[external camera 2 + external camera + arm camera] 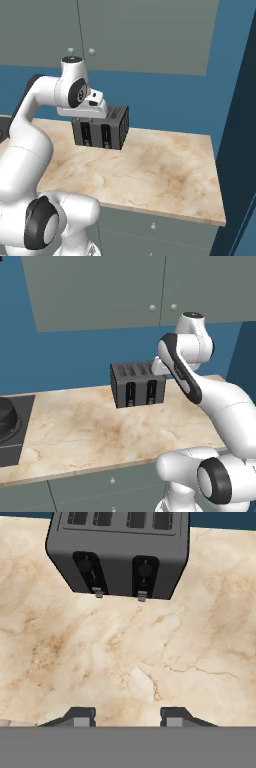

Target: Open the cabinet and move the ladle to the pot. Then close the cabinet.

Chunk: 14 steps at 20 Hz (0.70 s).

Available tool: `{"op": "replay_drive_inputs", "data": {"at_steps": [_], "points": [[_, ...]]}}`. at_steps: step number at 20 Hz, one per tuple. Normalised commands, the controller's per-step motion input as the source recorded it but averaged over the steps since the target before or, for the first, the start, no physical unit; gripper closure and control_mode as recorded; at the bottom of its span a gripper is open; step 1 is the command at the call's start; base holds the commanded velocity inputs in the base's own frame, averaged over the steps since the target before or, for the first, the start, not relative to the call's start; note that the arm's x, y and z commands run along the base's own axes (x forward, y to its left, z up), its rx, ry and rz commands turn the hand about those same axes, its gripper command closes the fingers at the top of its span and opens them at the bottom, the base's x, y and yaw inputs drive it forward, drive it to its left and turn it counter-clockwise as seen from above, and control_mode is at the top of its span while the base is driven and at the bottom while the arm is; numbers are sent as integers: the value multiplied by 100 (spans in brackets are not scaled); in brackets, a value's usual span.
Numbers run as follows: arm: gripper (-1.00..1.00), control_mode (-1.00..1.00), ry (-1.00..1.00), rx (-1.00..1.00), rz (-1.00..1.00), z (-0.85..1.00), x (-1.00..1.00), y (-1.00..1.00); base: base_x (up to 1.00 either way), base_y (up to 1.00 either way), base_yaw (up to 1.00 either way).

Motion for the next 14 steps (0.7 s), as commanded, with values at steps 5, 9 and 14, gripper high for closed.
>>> {"op": "replay_drive_inputs", "data": {"at_steps": [5, 9, 14], "points": [[-100, -100, -5, 0, 0, 0, -10, 5, 0, 0, 0], [-100, -100, -11, -5, 1, 0, -11, 25, 0, 0, 0], [-100, -100, -15, -15, 0, 15, -12, 42, 0, 0, 0]]}}
